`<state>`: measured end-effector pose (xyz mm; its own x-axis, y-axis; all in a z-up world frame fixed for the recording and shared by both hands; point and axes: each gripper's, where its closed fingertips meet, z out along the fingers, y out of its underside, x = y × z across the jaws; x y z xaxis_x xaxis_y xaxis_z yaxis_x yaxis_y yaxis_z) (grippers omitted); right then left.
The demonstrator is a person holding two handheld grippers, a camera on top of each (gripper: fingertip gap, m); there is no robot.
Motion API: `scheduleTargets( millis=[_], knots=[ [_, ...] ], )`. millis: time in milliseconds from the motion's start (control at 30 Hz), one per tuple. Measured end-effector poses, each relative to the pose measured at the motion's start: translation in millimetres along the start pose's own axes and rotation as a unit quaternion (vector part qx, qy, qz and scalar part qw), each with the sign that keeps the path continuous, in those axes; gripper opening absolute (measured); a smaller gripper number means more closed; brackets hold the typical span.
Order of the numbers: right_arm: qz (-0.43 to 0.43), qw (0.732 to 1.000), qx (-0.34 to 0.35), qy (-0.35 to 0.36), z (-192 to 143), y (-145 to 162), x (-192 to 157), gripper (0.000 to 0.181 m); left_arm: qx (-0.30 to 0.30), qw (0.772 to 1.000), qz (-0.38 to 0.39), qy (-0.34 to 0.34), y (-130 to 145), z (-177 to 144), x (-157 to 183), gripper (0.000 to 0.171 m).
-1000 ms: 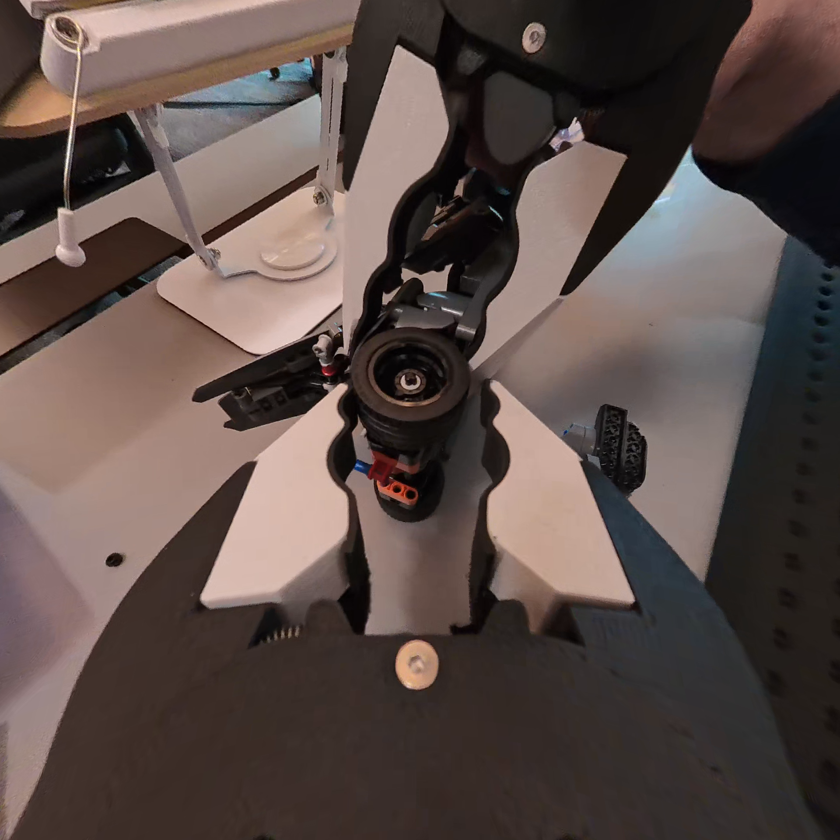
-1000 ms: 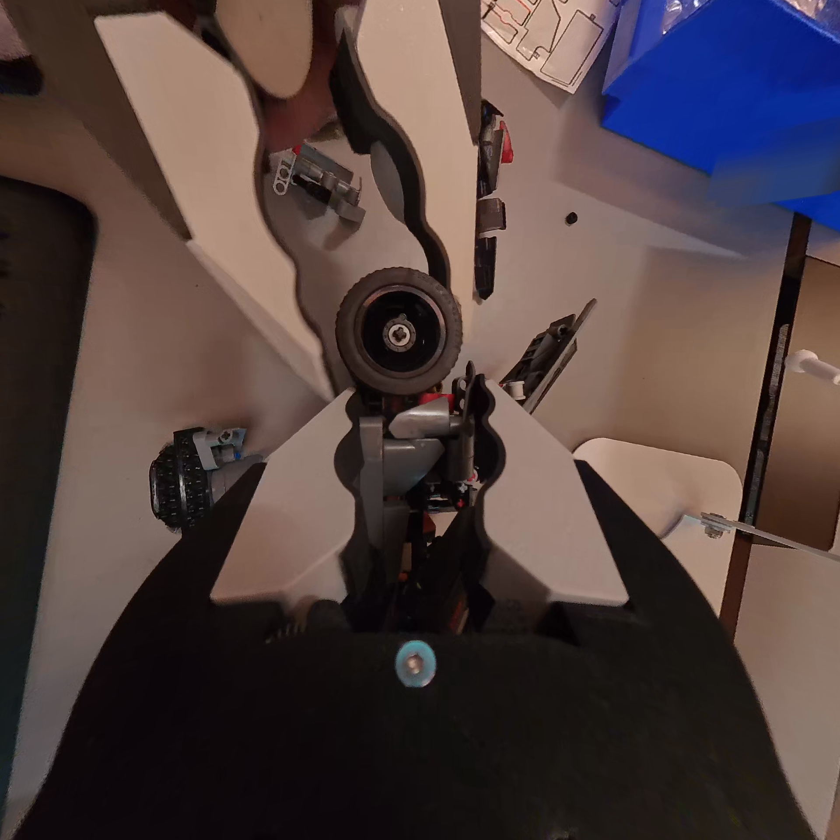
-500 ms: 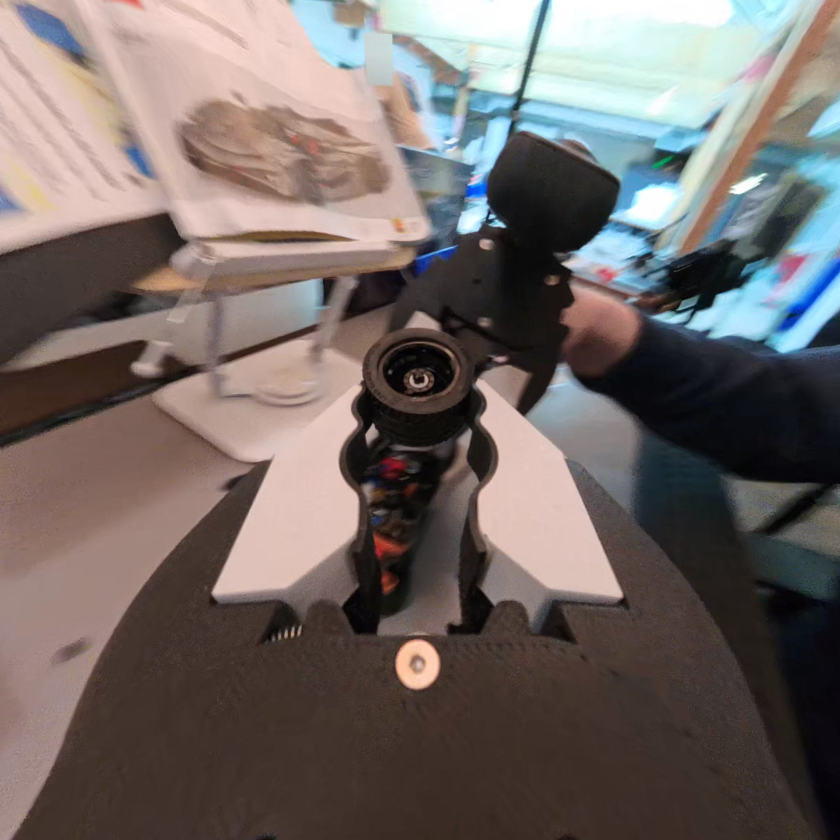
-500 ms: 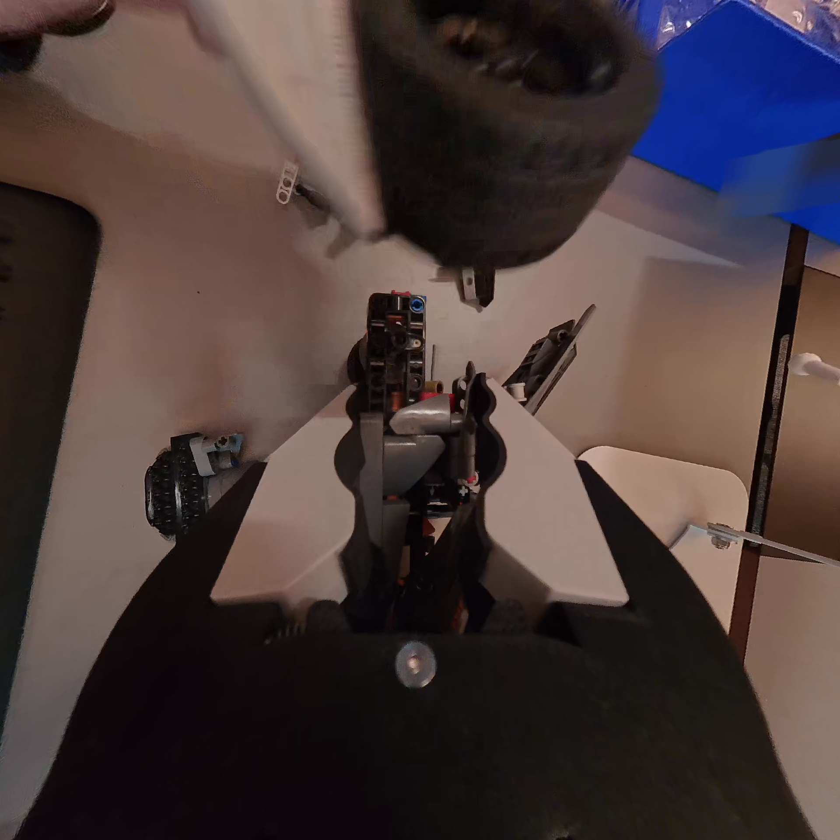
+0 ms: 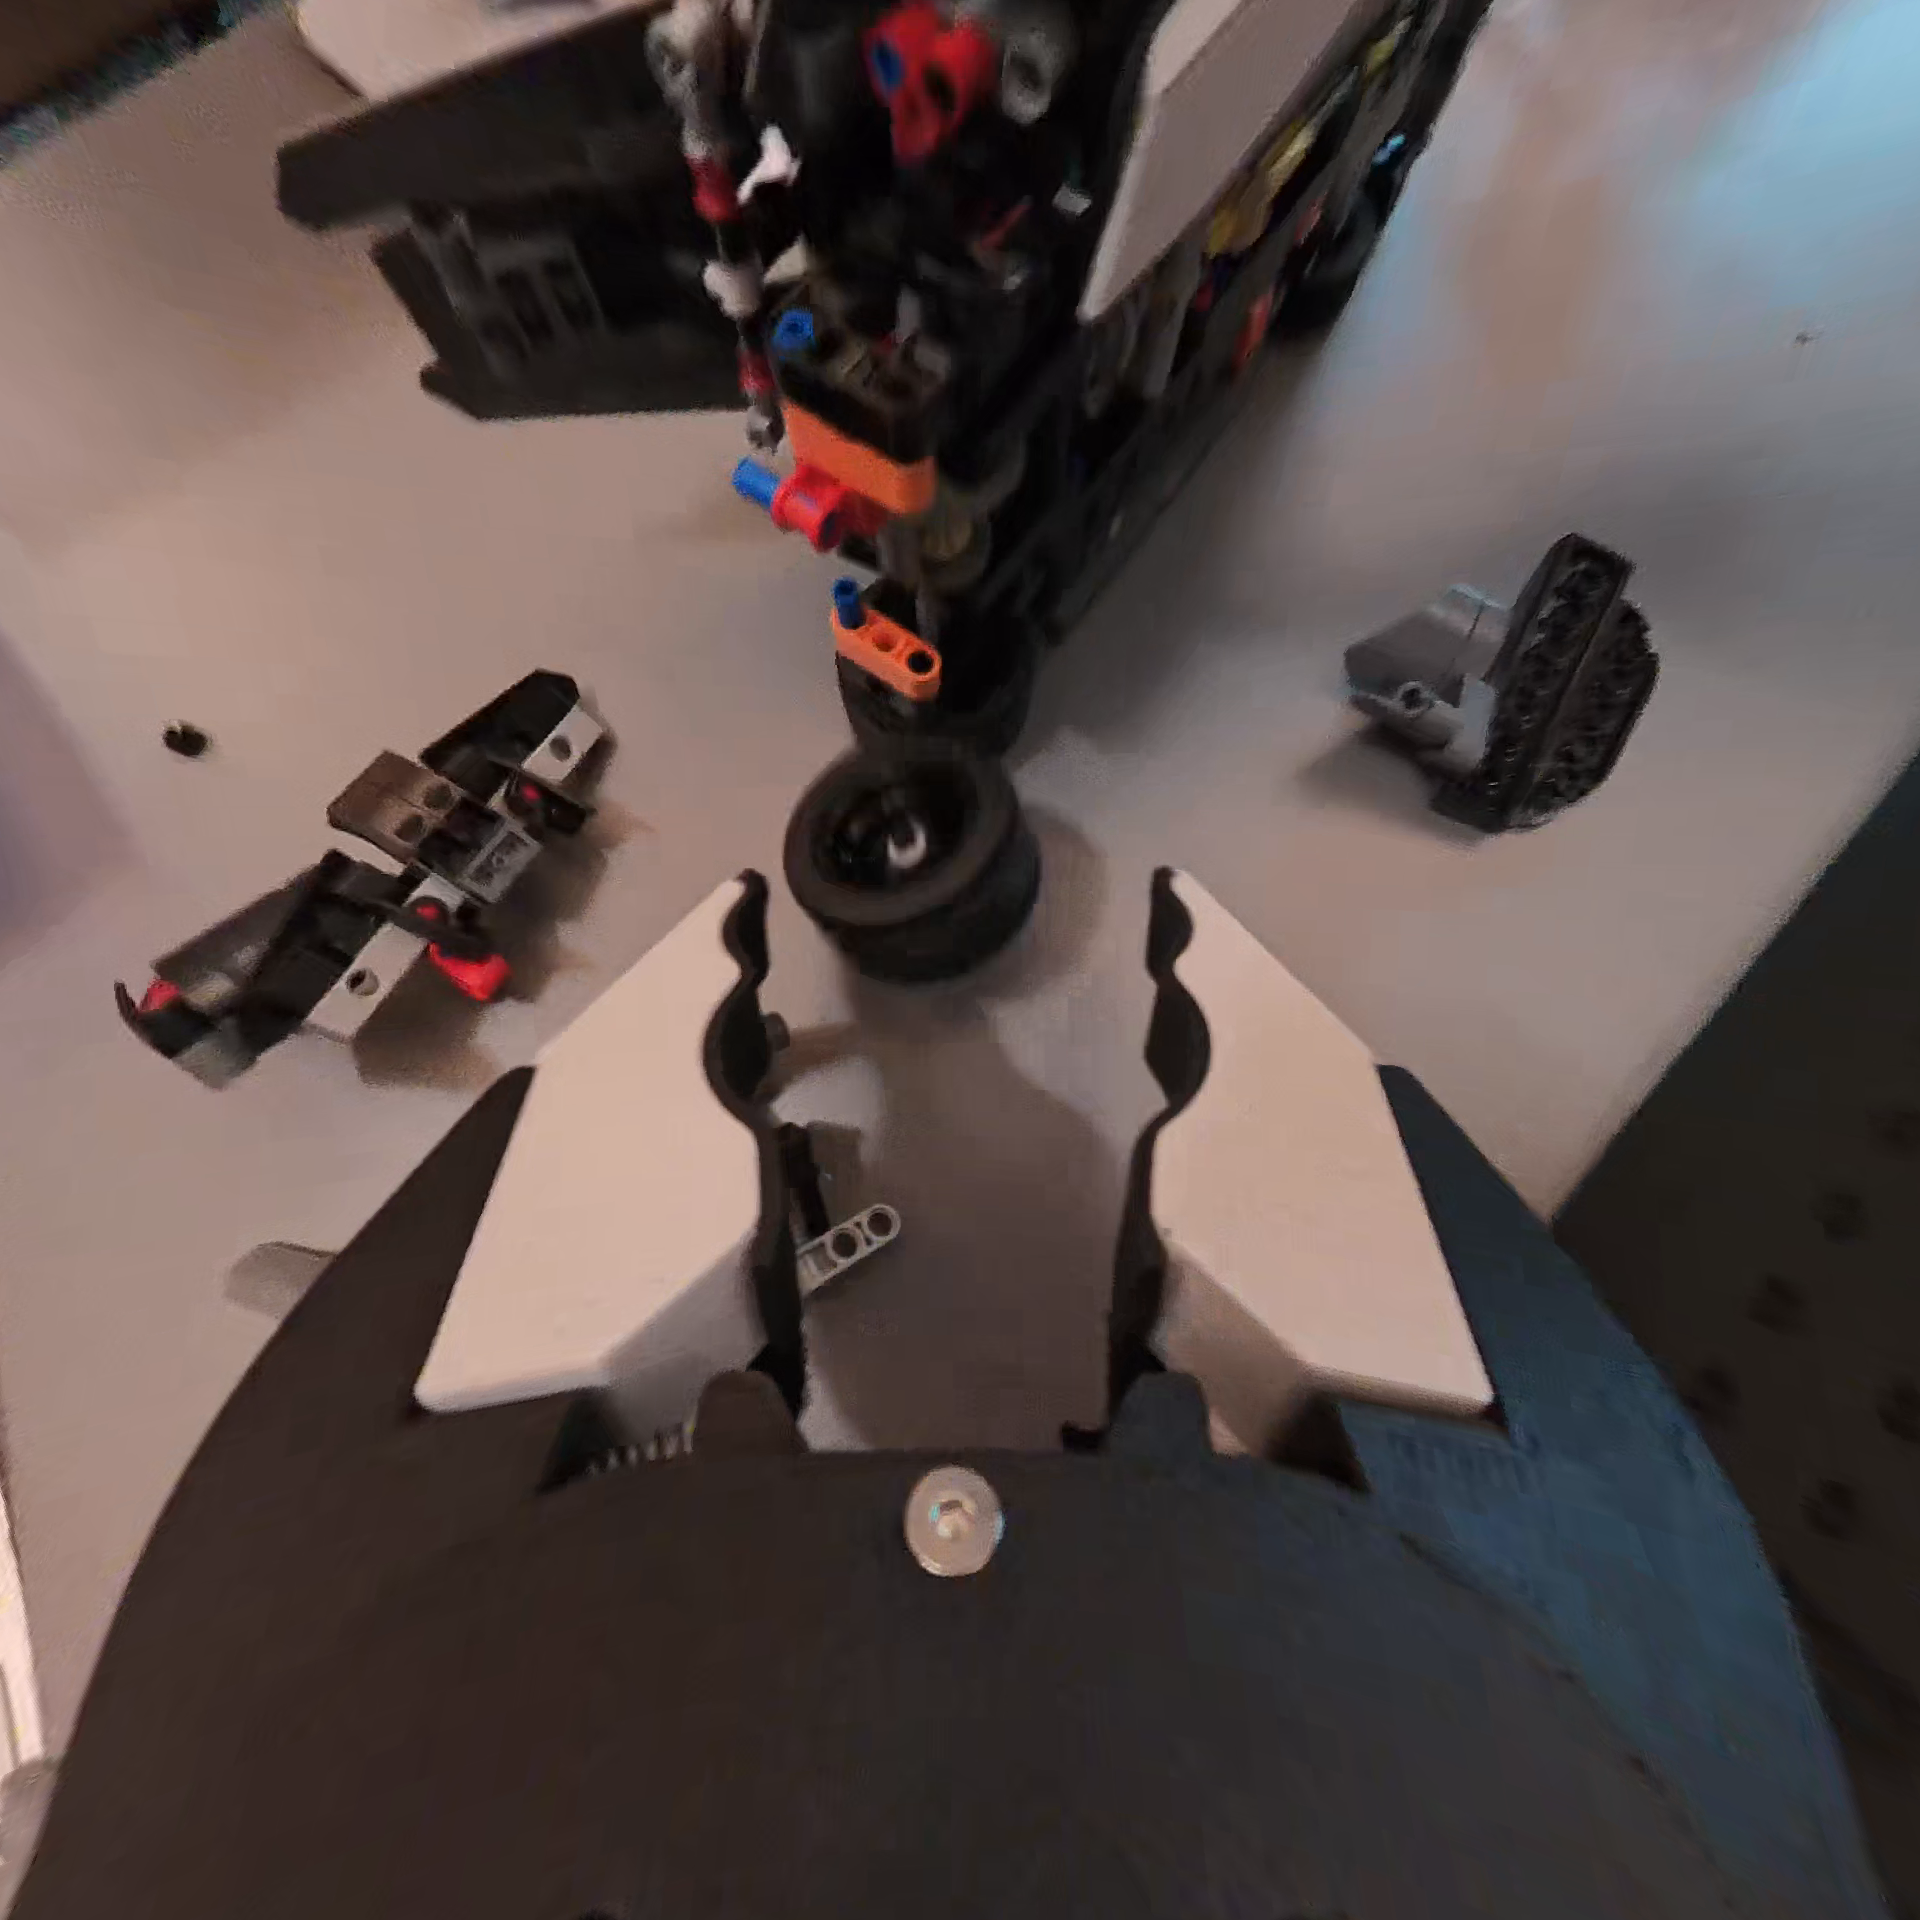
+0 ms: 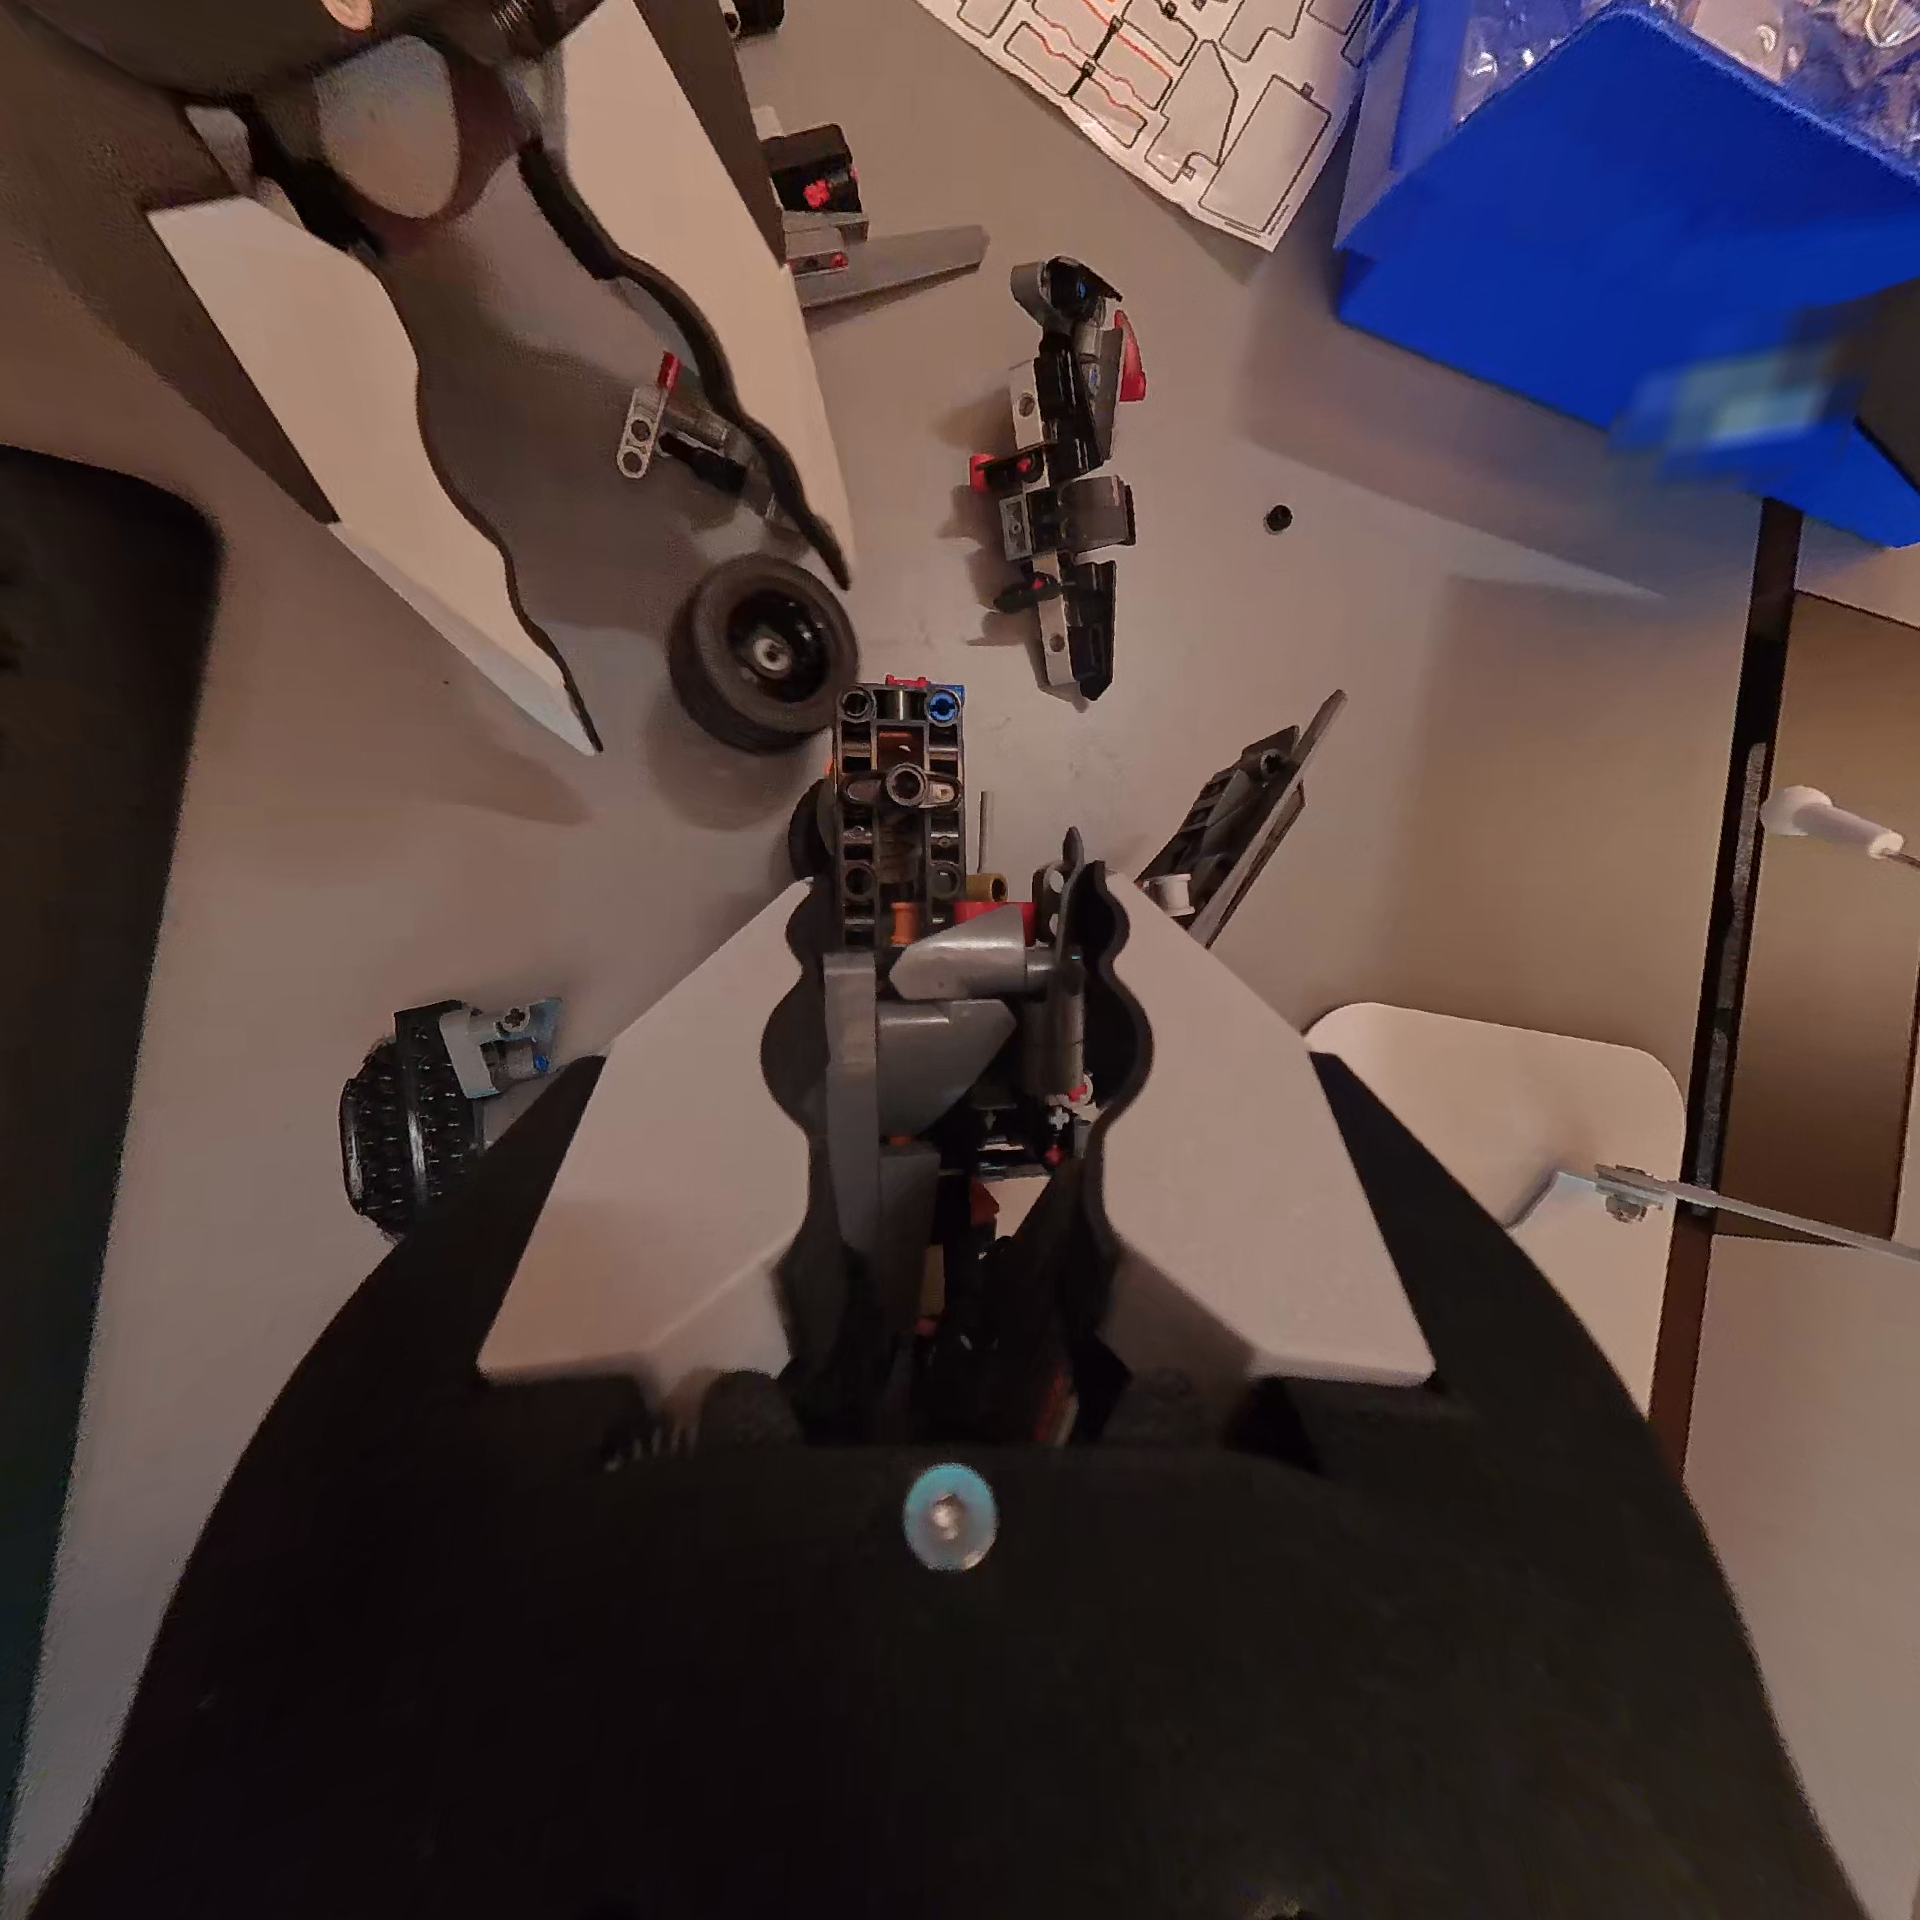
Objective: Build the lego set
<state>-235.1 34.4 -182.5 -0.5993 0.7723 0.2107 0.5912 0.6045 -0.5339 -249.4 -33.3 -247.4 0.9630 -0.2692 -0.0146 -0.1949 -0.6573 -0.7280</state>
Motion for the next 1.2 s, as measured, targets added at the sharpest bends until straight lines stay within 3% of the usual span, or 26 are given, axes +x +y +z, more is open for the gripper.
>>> scheduleTargets(
  millis=[67,200,367,400,500,633,833,967,1200],
  knots=[
    [-0.003,1.000,-0.002,0.006,-3,-3,-1,0.047,0.009,1.000,-0.008,0.002,0,3,-1,0.079],
    [-0.042,0.999,-0.018,0.021,-4,-17,-6,0.059,0.033,0.999,-0.012,-0.002,-10,1,-3,0.076],
    [-0.072,0.990,-0.119,0.001,23,-12,-10,0.036,0.051,0.998,-0.023,-0.012,-11,0,-6,0.074],
    [-0.072,0.988,-0.140,0.006,26,-10,-7,0.038,0.056,0.998,-0.022,-0.013,-12,-1,-5,0.073],
    [-0.061,0.987,-0.147,-0.019,23,-13,-11,0.024,0.066,0.997,-0.018,-0.021,-13,-5,-6,0.071],
    [-0.040,0.993,-0.110,-0.014,9,-16,-7,0.024,0.089,0.996,-0.022,-0.012,-20,-6,-4,0.072],
    [0.000,0.999,0.026,-0.026,-52,-39,-5,0.023,0.127,0.992,0.012,-0.015,-54,-2,2,0.079],
    [0.009,0.997,0.072,-0.040,-75,-39,-7,0.023,0.175,0.982,0.065,-0.006,-92,-9,15,0.057],
    [0.005,0.994,0.096,-0.049,-86,-31,-9,0.023,0.144,0.983,0.116,0.002,-98,-5,24,0.044]
  ],
)
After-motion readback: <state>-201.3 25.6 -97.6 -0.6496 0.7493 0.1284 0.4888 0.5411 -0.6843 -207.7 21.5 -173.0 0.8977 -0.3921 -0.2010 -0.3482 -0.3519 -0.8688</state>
